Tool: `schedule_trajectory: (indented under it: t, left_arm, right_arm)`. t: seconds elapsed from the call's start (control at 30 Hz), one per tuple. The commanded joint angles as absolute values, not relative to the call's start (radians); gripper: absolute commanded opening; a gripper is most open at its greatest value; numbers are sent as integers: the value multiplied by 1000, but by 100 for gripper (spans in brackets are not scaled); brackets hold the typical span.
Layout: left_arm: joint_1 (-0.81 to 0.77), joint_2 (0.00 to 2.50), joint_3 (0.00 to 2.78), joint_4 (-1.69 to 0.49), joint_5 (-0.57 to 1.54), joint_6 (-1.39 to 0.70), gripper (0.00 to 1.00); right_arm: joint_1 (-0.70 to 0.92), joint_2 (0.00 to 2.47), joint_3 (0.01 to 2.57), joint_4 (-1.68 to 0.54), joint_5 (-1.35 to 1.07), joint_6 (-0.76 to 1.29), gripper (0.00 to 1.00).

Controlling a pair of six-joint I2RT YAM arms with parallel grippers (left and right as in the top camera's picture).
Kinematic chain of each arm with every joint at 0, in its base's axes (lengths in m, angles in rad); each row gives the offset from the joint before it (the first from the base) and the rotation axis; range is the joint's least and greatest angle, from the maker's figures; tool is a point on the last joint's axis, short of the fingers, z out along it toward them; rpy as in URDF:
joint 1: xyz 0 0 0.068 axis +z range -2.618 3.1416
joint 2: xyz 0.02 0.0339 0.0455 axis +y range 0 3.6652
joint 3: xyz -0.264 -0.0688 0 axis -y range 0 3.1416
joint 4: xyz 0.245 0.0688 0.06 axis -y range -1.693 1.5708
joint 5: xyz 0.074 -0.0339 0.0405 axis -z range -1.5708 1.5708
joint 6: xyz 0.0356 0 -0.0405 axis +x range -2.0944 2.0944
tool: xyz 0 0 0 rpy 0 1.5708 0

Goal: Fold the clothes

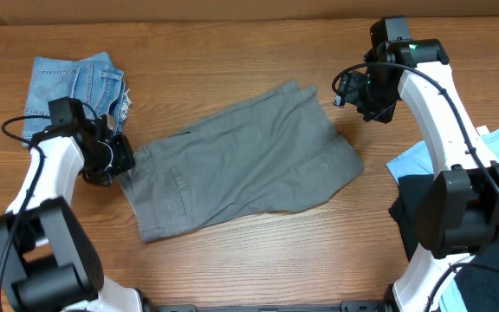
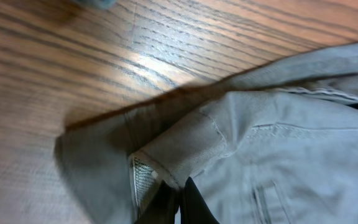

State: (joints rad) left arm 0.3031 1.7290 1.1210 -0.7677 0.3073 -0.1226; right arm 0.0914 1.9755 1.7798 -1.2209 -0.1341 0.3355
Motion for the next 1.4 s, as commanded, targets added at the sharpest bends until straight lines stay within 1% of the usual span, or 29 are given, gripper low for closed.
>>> schedule_trajectory:
  t: [0.0,0.13,0.27,0.33,0.43,0.53,0.57,0.63,0.7,0.73,0.87,0.9,0.93,1.0,1.07,1.1,1.23,1.37]
  left_arm:
    - [310,1617,1152,-820,269,-121,4]
    - [310,1538,1154,-882,86,-135,6]
    - [312,1545,1147,-901,-56,-152,9]
    - [312,1562,1139,-896,-74,-162,11]
    - [312,1599,1137,-889,-54,-166,19]
    - [312,1633,1137,-905,-55,-187,22]
    - [312,1644,1137,-915,-56,-188,25]
    - [314,1658,1137,-928,-56,-197,43]
    - [315,1658,1139,-936,-42,-206,46]
    - [315,1653,1139,-938,-23,-205,44]
    - [313,1639,1142,-946,129,-174,24]
    - [313,1637,1142,-956,163,-171,19]
    - [313,1637,1142,-965,183,-171,15]
    - [308,1638,1142,-988,216,-171,9]
    - [298,1638,1142,-1003,223,-155,7]
    - [290,1638,1142,-1007,220,-152,7]
    - [270,1638,1138,-1028,141,-146,8]
    - [270,1640,1111,-1018,125,-146,7]
  right_arm:
    - [90,1928,1794,-1225,-143,315,75]
    - [90,1928,1794,-1229,-143,306,75]
    - [90,1928,1794,-1228,-143,306,75]
    - [90,1928,1794,-1229,-143,306,75]
    - [90,1928,1794,-1228,-143,306,75]
    - [90,1928,1794,-1229,-143,306,75]
    - [90,1928,1794,-1229,-143,306,75]
    - [90,1928,1794,-1229,-139,306,75]
    - [90,1928,1794,-1226,-132,306,75]
    - [89,1928,1794,-1225,-132,307,75]
    - [81,1929,1794,-1212,-131,307,75]
    - [75,1932,1794,-1210,-124,307,69]
    - [68,1937,1794,-1210,-113,307,66]
    - [52,1952,1786,-1212,-106,306,67]
    - [35,1972,1771,-1221,-108,306,73]
    - [27,1980,1763,-1228,-113,304,75]
    - [4,2019,1705,-1233,-267,173,75]
    - [4,2027,1627,-1216,-244,168,74]
